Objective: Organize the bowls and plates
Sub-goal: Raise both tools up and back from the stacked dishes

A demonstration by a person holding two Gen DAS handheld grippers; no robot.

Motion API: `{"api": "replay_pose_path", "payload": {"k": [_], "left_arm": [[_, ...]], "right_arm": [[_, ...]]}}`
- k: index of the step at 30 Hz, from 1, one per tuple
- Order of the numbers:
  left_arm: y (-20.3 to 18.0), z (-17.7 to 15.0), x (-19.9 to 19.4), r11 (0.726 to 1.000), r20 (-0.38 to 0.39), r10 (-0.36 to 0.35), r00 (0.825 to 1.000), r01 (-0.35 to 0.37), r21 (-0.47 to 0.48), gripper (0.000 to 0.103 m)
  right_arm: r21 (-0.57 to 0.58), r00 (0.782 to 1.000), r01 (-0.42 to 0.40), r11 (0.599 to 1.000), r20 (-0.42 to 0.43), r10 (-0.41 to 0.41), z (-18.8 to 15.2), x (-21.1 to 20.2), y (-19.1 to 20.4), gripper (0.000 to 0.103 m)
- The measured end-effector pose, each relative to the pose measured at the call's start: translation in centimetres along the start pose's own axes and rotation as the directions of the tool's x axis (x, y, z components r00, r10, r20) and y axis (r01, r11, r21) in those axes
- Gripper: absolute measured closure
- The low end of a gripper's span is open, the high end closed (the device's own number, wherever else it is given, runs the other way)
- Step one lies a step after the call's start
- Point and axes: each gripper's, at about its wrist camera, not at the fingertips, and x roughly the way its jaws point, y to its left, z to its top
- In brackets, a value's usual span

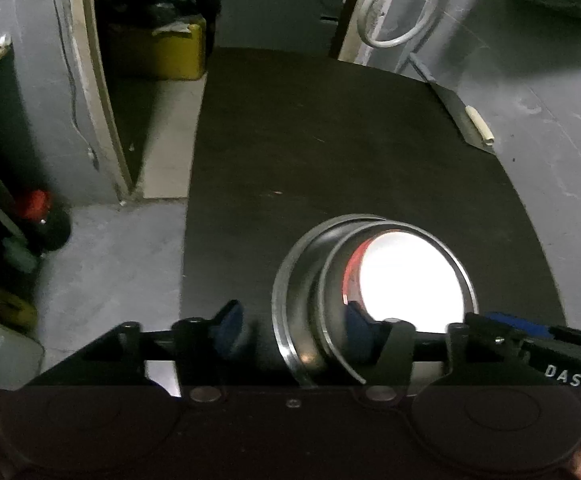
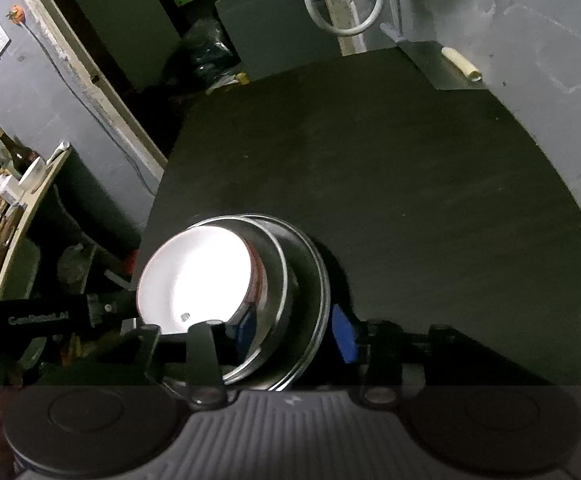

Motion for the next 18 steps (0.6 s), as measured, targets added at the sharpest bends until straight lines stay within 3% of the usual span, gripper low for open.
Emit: {"api": "replay_pose_path", "payload": {"k": [5, 12, 18], "left_arm": [[-0.1, -0.2, -1.1, 0.992, 0.061, 0.102, 0.993, -0.106, 0.062, 0.02], [0.2, -0.6, -2.5, 0.992, 0.118, 0.098, 0.988, -0.106, 0.065, 0.003], [0.9, -0.8, -3.9, 0.994, 0.209, 0.104, 0.972, -0.11, 0.016, 0.001]], "right_arm": [[-0.036, 0.994, 0.097, 0.995, 0.056, -0.095, -0.7, -0.9, 0.3, 0.034], [-0.025, 0.983, 0.109, 0.994, 0.15, -0.104, -1.2, -2.9, 0.5, 0.011], [-0.034, 0.968, 0.095, 0.995, 0.238, -0.084, -1.7, -4.6, 0.7, 0.0]]}}
